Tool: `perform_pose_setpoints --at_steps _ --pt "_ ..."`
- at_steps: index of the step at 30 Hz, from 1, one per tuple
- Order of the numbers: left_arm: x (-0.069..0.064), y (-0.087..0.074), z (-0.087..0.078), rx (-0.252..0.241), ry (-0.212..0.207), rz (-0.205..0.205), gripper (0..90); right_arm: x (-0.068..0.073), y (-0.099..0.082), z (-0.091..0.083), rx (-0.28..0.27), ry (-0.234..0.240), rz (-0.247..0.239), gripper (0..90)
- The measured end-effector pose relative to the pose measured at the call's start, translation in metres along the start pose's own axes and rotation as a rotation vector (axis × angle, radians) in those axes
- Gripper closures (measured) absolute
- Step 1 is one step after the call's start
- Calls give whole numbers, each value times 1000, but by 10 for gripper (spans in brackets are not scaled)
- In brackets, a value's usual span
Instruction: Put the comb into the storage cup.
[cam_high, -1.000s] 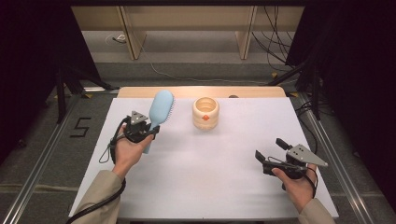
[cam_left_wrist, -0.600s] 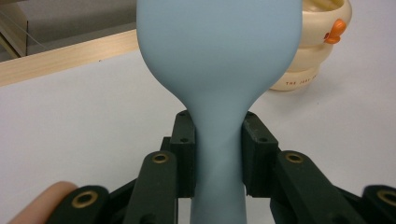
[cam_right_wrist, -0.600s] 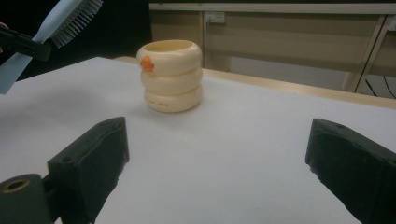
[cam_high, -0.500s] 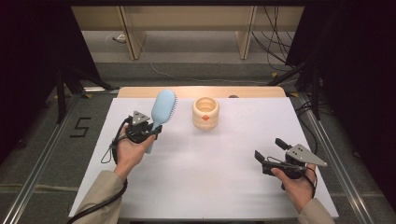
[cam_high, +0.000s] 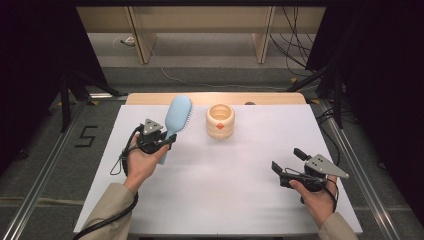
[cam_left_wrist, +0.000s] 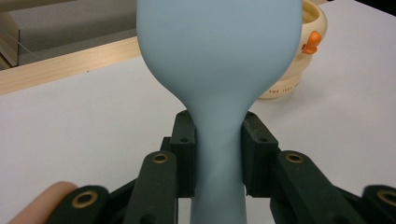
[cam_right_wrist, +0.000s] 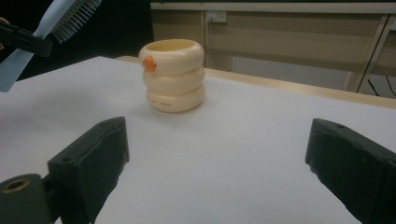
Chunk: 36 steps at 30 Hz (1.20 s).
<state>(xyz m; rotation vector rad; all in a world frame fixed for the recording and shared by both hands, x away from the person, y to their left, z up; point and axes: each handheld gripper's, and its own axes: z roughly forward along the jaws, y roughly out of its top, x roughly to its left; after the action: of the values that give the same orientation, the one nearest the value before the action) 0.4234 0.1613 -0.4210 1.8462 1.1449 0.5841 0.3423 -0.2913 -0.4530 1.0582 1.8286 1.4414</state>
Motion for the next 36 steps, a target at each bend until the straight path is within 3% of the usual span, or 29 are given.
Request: perform_pose_setpoints --at_steps 36 --pt "-17 3 2 -19 -42 23 697 9 1 9 4 23 -7 72"
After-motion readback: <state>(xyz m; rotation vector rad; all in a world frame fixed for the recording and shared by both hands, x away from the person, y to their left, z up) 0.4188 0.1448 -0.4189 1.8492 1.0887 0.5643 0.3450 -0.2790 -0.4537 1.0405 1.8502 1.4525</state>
